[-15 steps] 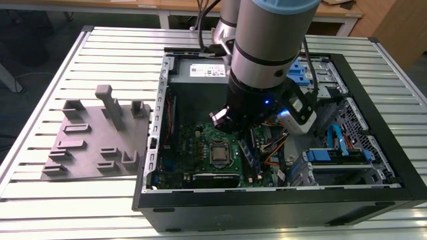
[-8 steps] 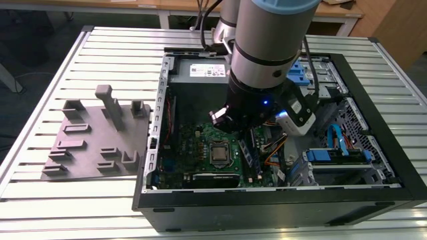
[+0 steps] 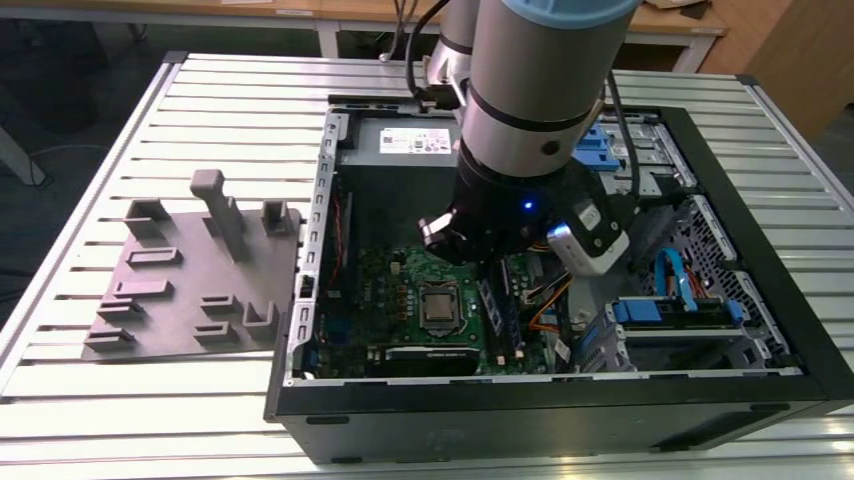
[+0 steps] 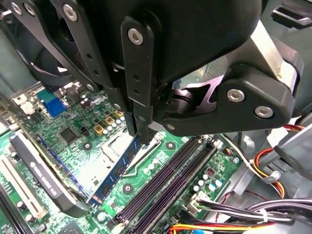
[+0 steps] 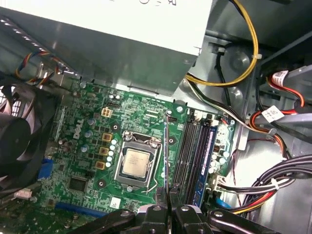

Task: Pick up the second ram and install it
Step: 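Insert the second ram into the second slot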

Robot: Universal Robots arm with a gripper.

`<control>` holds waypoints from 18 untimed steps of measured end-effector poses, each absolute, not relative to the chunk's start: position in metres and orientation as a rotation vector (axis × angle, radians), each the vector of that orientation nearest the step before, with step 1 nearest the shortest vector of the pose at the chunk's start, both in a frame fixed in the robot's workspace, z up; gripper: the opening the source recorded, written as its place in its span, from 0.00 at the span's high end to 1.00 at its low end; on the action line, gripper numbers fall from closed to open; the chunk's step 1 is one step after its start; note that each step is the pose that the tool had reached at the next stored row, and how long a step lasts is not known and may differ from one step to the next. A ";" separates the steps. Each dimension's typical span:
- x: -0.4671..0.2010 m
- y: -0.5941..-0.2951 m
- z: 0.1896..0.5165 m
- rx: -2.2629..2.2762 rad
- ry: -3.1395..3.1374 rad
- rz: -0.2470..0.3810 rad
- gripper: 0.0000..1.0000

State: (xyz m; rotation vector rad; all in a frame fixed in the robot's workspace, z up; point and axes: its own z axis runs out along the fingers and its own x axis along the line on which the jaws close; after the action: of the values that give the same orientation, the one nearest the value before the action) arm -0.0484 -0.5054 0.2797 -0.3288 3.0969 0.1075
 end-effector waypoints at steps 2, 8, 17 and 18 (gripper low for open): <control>-0.048 -0.505 0.280 -0.307 3.099 0.107 0.86; -0.048 -0.505 0.280 -0.245 3.103 0.106 0.86; -0.048 -0.505 0.280 -0.158 3.107 0.105 0.86; -0.048 -0.505 0.280 -0.149 3.107 0.105 0.86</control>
State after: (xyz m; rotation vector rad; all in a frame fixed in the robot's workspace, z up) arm -0.0484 -0.5054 0.2796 -0.1488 3.1069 0.1049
